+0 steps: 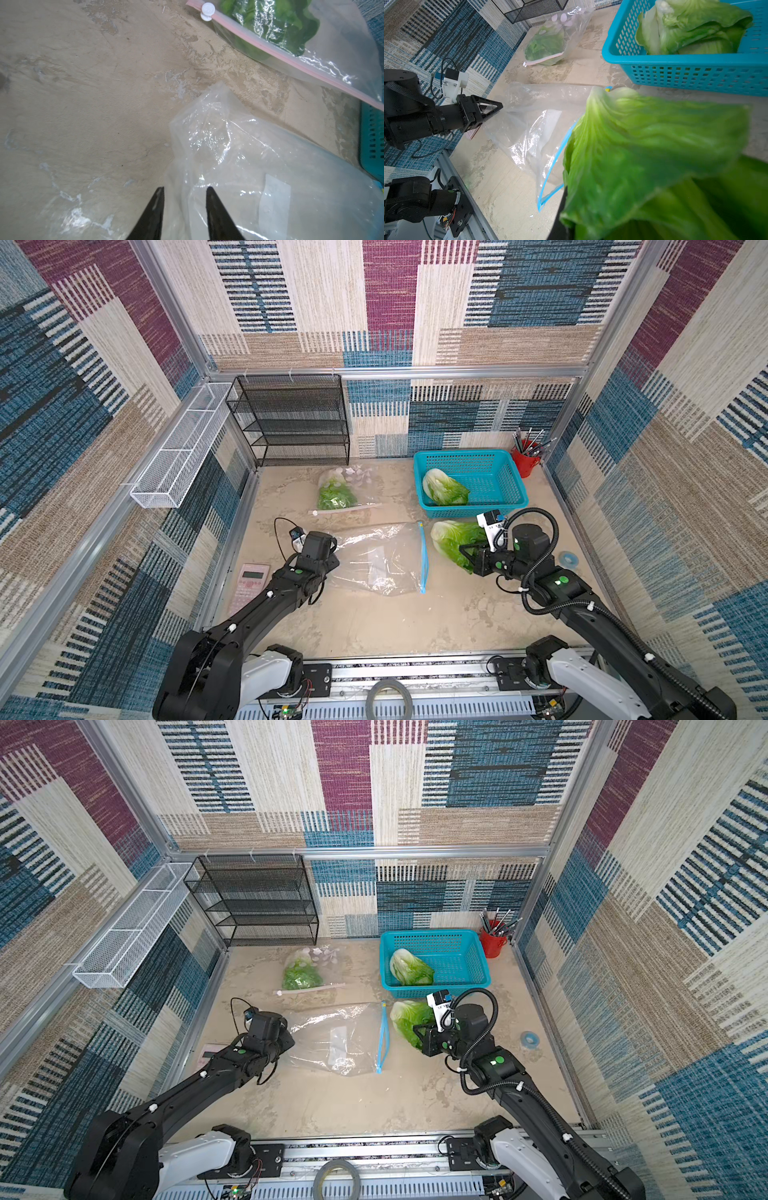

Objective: Open the zip-top bag and take out the chinese cabbages
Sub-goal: Pick up the Chinese cabbage from the zipper food storage bag, then place the Chinese cabbage in the basket.

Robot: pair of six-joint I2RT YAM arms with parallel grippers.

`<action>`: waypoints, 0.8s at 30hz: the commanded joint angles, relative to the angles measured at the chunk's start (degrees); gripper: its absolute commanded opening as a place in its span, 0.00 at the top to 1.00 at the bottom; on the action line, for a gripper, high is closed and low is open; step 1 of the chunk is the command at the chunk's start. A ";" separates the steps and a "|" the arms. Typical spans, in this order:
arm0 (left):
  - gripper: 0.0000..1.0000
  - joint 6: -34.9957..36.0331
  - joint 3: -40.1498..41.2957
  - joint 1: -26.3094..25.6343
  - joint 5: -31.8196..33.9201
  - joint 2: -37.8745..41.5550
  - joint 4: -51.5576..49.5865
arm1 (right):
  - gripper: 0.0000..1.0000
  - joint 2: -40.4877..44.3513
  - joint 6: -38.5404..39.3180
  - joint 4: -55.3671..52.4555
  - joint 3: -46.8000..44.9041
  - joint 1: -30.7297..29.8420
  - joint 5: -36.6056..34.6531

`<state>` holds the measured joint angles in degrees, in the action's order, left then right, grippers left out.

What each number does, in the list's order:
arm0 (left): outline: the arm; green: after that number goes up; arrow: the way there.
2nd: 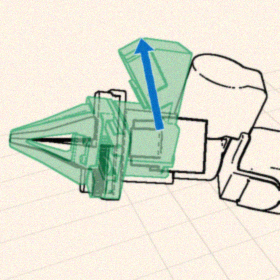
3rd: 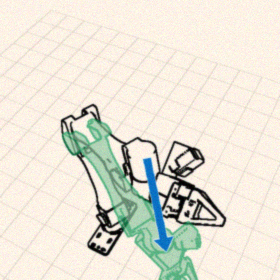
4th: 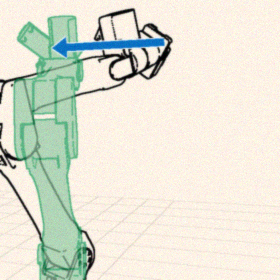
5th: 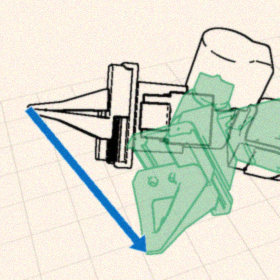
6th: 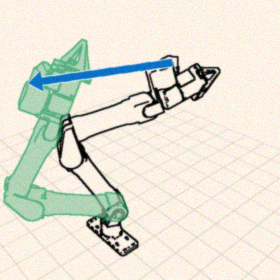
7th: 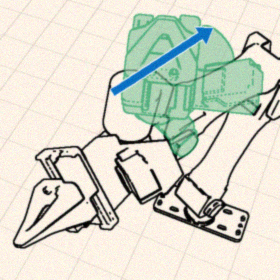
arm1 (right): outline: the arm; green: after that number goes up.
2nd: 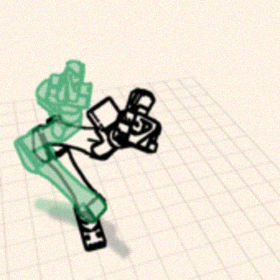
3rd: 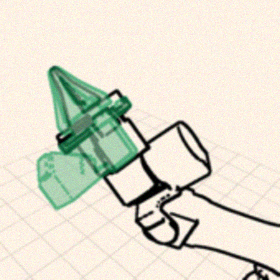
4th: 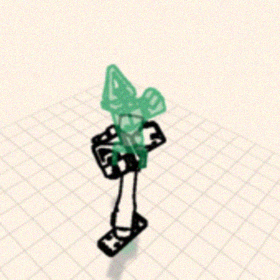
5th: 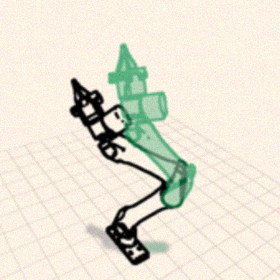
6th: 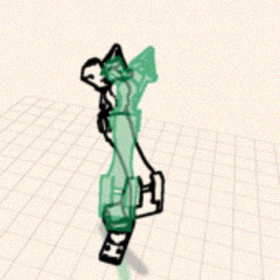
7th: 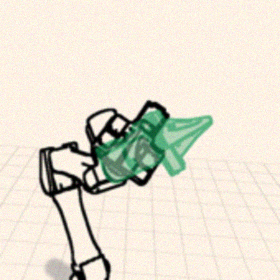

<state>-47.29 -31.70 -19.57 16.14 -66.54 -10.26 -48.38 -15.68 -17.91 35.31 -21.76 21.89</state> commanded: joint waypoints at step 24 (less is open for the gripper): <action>0.18 16.57 -9.47 0.01 -4.63 16.00 -11.03 | 1.00 -7.26 1.17 4.14 10.12 1.76 -5.81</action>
<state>-37.34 -39.18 -19.55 13.10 -51.46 -17.21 -54.61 -15.29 -17.58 44.21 -20.29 17.34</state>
